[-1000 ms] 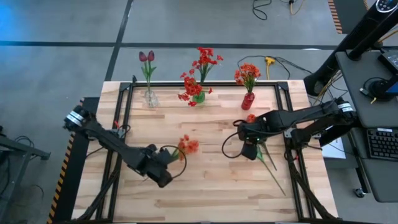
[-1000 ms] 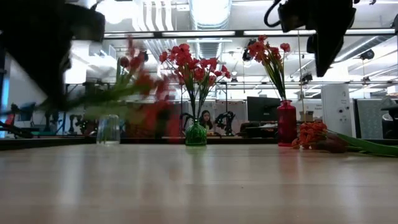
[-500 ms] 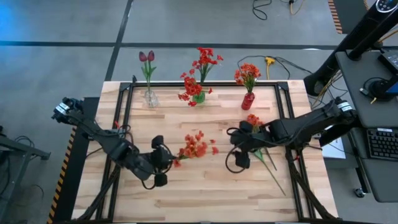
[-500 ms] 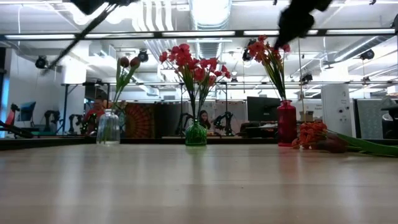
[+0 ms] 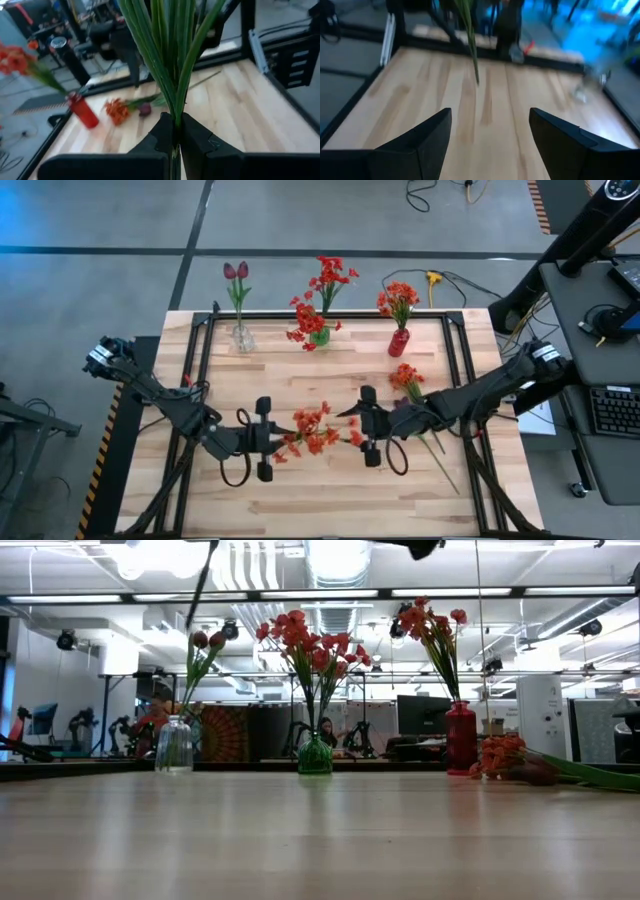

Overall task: Sort flowers into vase by color
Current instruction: Put the left orange flower into the red vase

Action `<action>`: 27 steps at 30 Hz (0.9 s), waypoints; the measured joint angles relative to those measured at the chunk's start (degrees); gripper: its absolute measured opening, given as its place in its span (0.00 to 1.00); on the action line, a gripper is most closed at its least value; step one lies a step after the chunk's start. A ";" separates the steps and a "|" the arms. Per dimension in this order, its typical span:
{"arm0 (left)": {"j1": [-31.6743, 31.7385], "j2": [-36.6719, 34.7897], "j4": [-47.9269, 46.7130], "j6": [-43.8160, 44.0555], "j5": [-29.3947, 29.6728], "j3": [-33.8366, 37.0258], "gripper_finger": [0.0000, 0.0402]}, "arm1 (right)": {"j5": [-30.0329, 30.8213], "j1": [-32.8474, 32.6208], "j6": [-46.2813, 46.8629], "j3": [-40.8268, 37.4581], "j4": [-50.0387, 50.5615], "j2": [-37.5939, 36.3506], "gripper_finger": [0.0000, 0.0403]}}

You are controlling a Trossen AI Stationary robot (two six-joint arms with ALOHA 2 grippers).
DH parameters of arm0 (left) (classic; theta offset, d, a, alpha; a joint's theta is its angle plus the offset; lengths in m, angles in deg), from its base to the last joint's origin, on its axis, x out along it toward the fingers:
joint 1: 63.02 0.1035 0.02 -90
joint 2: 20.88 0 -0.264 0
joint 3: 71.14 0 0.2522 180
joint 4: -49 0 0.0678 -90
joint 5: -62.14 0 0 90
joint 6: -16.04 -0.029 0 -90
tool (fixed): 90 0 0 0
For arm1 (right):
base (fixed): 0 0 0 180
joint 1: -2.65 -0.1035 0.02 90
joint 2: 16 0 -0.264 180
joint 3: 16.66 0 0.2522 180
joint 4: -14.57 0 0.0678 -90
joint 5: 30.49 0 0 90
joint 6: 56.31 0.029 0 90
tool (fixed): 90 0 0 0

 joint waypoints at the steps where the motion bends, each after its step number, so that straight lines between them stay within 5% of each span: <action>1: 0.31 0.00 1.98 -0.86 -0.66 0.50 0.00 | -0.02 0.00 -1.23 -0.92 -3.94 0.48 0.65; 6: 3.12 -0.02 11.51 -4.34 -7.63 4.65 0.00 | -0.21 0.00 -7.57 -3.60 -20.70 4.12 0.65; 14: 5.31 -0.02 18.09 -5.79 -9.16 9.17 0.00 | -0.42 0.00 -10.78 -3.56 -29.08 7.38 0.65; 27: 5.04 -13.30 3.12 -6.51 -4.41 6.67 0.00 | 0.04 -0.13 -11.47 -3.72 -24.60 4.09 0.65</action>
